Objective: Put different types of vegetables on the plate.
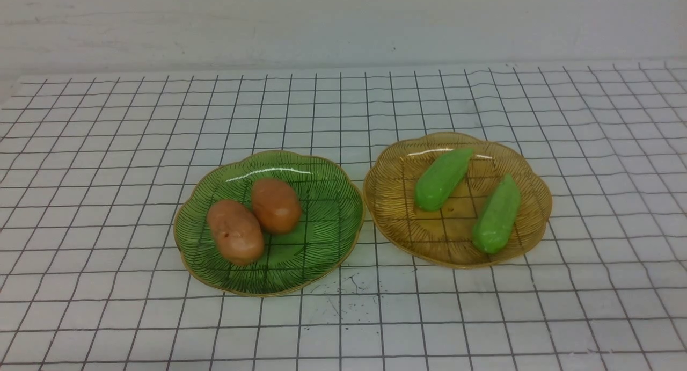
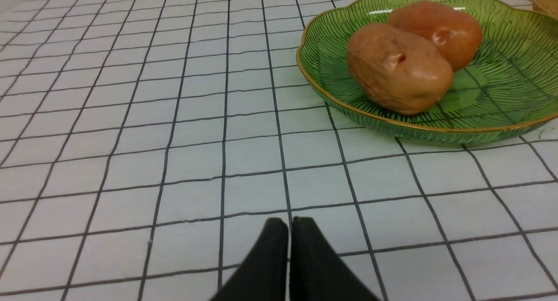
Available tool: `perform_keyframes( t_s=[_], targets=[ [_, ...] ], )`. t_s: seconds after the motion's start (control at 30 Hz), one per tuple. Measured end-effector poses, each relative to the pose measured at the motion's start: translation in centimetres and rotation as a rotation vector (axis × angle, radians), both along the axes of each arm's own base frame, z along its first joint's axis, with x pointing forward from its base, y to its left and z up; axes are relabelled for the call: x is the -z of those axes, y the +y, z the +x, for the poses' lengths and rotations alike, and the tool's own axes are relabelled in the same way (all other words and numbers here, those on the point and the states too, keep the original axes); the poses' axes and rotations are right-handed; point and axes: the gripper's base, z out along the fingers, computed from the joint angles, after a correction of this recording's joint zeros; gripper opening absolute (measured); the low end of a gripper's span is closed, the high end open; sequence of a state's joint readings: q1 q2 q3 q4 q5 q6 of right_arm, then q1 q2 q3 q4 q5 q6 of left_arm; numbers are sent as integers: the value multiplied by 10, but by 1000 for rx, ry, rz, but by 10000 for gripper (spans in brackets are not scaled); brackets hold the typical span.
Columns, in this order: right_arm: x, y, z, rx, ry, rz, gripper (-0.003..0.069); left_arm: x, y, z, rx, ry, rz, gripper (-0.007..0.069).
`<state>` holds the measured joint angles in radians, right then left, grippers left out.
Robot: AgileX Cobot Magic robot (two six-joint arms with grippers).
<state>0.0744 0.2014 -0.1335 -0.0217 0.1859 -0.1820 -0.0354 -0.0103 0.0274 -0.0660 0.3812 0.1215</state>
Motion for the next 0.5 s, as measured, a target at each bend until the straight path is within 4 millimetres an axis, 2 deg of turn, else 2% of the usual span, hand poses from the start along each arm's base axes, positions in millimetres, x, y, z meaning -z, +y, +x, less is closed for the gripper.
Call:
perform_keyframes(
  t_s=[0.1, 0.17, 0.3, 0.5],
  targets=[
    [35, -1, -5, 10, 62, 23, -14, 0, 0, 0, 0, 0, 0, -8],
    [48, -1, -9, 16, 80, 63, -14, 0, 0, 0, 0, 0, 0, -8],
    [57, -3, -16, 37, 131, 137, -14, 0, 0, 0, -1, 0, 0, -8],
    [57, -4, -17, 64, 142, 184, -14, 0, 0, 0, 0, 0, 1, -8]
  ],
)
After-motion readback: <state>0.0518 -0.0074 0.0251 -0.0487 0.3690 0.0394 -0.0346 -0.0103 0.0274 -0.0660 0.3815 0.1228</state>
